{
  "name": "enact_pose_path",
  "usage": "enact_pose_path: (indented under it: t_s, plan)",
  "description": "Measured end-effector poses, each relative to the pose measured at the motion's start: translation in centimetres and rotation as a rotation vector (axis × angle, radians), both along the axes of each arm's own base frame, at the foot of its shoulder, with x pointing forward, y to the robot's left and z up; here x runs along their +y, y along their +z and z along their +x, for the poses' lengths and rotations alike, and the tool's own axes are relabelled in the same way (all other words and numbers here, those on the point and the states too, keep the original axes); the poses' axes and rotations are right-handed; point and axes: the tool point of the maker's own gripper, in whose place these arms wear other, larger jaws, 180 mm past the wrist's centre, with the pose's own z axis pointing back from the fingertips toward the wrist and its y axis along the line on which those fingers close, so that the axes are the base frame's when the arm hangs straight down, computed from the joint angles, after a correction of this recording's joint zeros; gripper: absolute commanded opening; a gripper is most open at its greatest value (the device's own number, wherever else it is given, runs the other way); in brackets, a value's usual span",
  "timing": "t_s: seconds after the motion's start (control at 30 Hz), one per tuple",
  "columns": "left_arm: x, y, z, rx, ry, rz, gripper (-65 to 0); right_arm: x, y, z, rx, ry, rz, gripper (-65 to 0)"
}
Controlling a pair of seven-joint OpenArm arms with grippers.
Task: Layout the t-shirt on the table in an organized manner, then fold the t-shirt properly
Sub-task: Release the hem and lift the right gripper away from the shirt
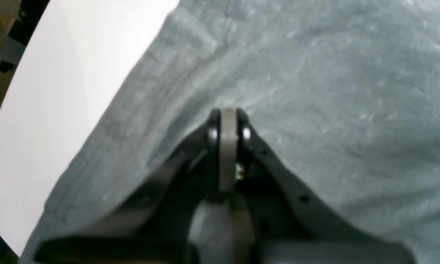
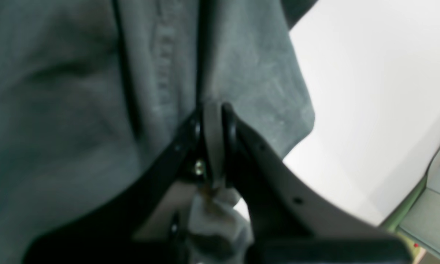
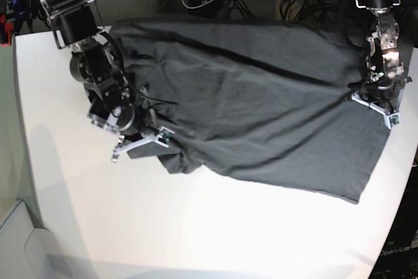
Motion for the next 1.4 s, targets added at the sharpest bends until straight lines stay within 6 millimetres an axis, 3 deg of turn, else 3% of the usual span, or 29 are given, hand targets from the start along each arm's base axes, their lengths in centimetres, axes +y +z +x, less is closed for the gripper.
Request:
enact_pose_path:
  t_s: [0.33, 0.7, 0.8, 0.87, 0.93, 1.03, 1.13, 1.27, 1.4]
  plan:
    - [-0.1, 0.3, 0.6, -0.001, 0.008, -0.012, -64.8, -0.8, -0.5, 6.8, 0.051, -0.069, 0.077, -65.0]
    - [-0.5, 0.8, 1.7, 0.000, 0.012, -0.038, -64.5, -0.5, 0.7, 10.1, 0.060, -0.064, 0.163, -65.0]
    - [-1.2, 2.6, 3.0, -0.048, -0.009, -0.037, -64.5, -0.4, 1.3, 10.7, 0.050, -0.059, 0.160, -65.0]
    - [-1.6, 4.6, 4.1, -0.106, -0.029, -0.022, -64.5, -0.3, 2.7, 12.1, -0.026, -0.083, 0.150, -65.0]
    - [-1.9, 6.2, 4.9, -0.152, -0.046, -0.008, -64.5, 0.1, 5.4, 13.7, -0.102, -0.093, 0.189, -65.0]
    - [-2.4, 7.6, 5.2, -0.184, -0.067, 0.007, -64.5, -1.1, 9.2, 15.4, -0.199, -0.165, 0.230, -65.0]
    - [-2.7, 8.0, 4.9, -0.188, -0.075, 0.009, -64.5, -2.4, 9.6, 14.3, -0.203, -0.190, 0.182, -65.0]
    - [-2.7, 7.2, 4.1, -0.136, -0.071, -0.002, -64.8, -2.8, 7.6, 9.3, -0.131, -0.219, 0.108, -65.0]
    - [-1.4, 5.8, 1.9, -0.044, -0.002, -0.057, -64.8, -3.7, 10.0, 5.4, -0.211, -0.282, 0.054, -65.0]
